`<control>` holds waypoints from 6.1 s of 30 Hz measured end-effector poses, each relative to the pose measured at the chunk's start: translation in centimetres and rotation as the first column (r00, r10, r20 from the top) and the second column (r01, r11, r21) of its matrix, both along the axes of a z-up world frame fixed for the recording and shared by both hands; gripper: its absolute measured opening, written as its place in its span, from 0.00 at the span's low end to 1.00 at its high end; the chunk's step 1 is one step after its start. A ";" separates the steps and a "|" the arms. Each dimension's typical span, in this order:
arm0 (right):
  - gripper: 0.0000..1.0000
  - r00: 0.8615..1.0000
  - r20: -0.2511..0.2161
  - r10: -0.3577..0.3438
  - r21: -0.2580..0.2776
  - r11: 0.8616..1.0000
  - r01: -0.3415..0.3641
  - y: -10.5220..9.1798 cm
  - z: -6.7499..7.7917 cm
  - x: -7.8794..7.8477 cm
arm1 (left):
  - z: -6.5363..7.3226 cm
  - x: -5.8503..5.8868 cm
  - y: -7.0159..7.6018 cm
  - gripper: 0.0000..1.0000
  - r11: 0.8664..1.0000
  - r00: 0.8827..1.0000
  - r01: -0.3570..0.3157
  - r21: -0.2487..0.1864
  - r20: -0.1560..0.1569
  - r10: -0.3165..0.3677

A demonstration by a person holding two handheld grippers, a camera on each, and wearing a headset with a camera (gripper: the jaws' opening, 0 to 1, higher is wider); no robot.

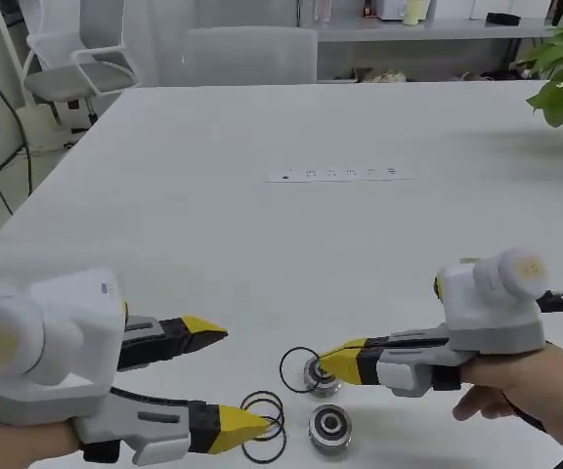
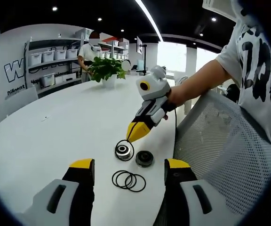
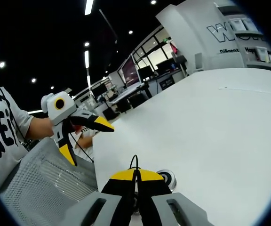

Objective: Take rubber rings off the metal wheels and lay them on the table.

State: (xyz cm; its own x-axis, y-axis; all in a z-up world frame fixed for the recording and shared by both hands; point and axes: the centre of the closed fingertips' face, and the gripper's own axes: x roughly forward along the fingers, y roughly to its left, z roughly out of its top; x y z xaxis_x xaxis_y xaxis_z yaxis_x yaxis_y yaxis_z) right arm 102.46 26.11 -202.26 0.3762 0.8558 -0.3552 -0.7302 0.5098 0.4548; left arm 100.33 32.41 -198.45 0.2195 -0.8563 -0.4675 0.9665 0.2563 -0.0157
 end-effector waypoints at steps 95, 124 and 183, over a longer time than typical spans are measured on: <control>0.09 0.944 0.113 0.311 -0.297 0.917 -0.267 4.1 -3.6 -3.8 | -0.8 0.0 2.9 0.61 0.997 0.998 -0.063 0.043 -0.014 0.064; 0.45 0.973 0.185 0.141 -0.226 0.969 -0.098 -0.5 1.5 -2.8 | 0.8 0.0 2.0 0.62 0.998 0.998 -0.049 0.029 0.026 0.048; 0.71 0.975 0.222 -0.007 -0.231 0.971 0.059 -7.0 2.1 -5.3 | 1.0 -0.6 1.4 0.72 0.998 0.998 -0.040 0.051 0.045 0.038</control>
